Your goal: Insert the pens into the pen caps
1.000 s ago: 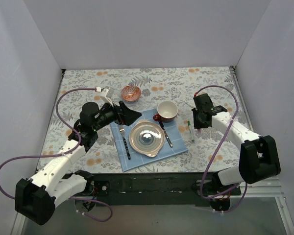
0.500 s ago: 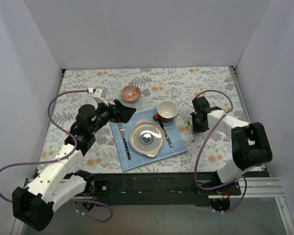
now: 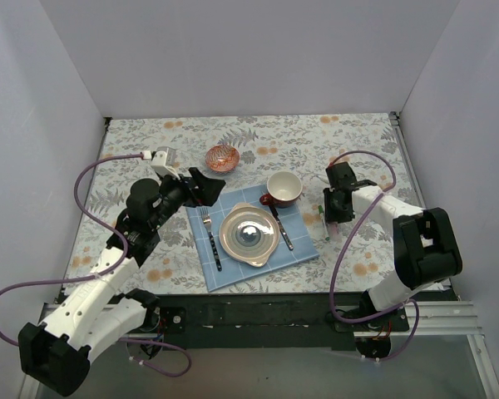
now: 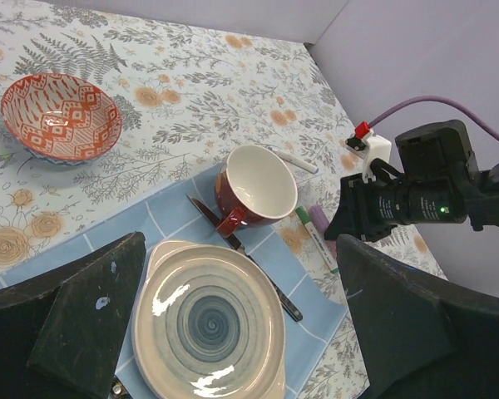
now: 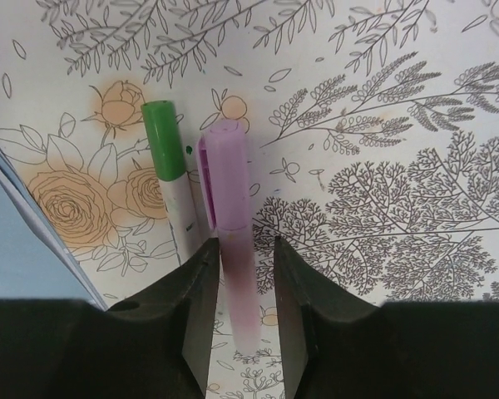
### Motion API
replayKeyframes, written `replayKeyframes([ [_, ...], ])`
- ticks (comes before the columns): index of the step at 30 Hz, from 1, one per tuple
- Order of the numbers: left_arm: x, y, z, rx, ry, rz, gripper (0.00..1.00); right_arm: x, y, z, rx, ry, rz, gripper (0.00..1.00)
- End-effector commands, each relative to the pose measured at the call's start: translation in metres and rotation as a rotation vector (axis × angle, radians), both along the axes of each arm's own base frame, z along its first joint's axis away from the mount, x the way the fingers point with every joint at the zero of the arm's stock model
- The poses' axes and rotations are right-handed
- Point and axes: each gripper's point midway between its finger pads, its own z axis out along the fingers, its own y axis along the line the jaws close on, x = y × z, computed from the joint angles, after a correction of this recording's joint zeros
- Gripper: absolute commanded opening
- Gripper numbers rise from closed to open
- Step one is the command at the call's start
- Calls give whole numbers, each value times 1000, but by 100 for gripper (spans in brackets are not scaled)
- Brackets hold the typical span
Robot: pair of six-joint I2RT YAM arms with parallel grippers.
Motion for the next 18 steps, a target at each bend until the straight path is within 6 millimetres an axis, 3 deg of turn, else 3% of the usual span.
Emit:
replayKeyframes([
  [1,-4,3,21,-3,-64,2,98,35,-1,44,-13,-127,-38,40],
  [3,-5,3,22,-2,-69,-4,98,53,0,65,-26,-179,-6,40],
  [7,-6,3,22,-2,-71,-6,98,91,9,81,-53,-245,90,41],
  [9,-7,3,25,-4,-79,-10,98,100,13,68,-38,-224,142,41],
  [12,-8,3,25,3,-86,-9,98,117,22,65,5,-213,216,42],
  [16,-9,5,27,5,-95,-8,98,138,11,70,-48,-223,282,43],
  [18,-9,3,27,4,-97,-17,98,141,1,60,-67,-186,290,43],
])
